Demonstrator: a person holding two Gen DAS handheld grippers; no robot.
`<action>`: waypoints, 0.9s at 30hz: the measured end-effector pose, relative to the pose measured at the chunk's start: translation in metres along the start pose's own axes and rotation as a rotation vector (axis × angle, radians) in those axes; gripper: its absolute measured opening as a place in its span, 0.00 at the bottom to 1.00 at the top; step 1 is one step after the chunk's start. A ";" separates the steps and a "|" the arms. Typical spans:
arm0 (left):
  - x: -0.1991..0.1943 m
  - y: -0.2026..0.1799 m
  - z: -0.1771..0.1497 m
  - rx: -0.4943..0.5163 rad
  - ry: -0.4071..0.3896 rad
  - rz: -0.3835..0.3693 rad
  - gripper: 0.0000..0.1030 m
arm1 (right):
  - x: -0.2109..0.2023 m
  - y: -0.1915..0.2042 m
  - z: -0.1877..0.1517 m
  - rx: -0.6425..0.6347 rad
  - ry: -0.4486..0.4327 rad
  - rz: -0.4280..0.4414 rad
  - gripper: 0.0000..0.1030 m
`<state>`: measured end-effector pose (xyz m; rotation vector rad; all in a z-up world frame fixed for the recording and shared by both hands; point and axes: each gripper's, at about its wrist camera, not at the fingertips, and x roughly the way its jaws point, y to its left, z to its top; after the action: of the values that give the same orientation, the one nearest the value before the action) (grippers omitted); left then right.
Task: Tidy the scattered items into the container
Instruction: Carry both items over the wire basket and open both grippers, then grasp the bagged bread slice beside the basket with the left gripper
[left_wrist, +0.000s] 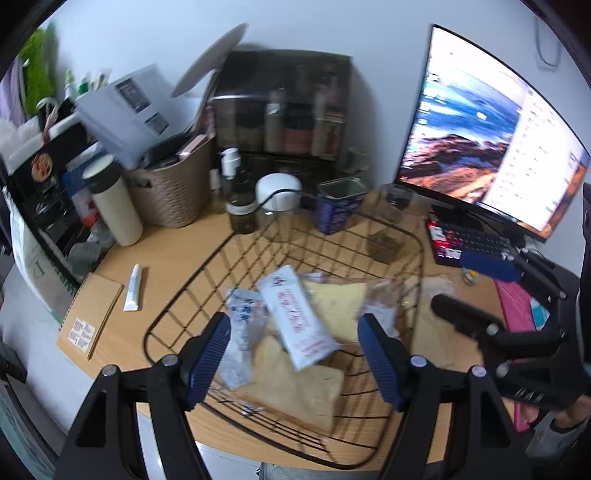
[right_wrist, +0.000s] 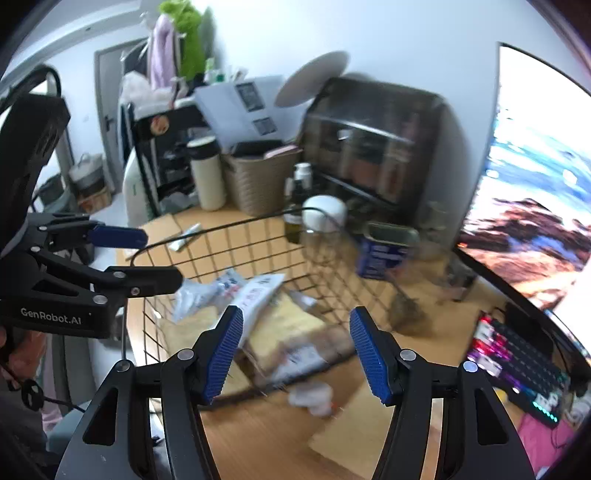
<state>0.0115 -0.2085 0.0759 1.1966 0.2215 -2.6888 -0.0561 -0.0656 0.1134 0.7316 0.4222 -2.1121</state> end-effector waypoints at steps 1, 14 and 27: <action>-0.001 -0.009 0.000 0.014 0.001 -0.008 0.74 | -0.008 -0.007 -0.003 0.010 -0.004 -0.011 0.60; 0.032 -0.158 -0.031 0.235 0.126 -0.158 0.74 | -0.093 -0.101 -0.079 0.167 -0.007 -0.162 0.62; 0.131 -0.206 -0.039 0.204 0.269 -0.050 0.74 | -0.069 -0.154 -0.139 0.248 0.094 -0.128 0.65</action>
<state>-0.0944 -0.0150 -0.0361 1.6340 0.0135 -2.6362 -0.0989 0.1411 0.0556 0.9712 0.2655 -2.2829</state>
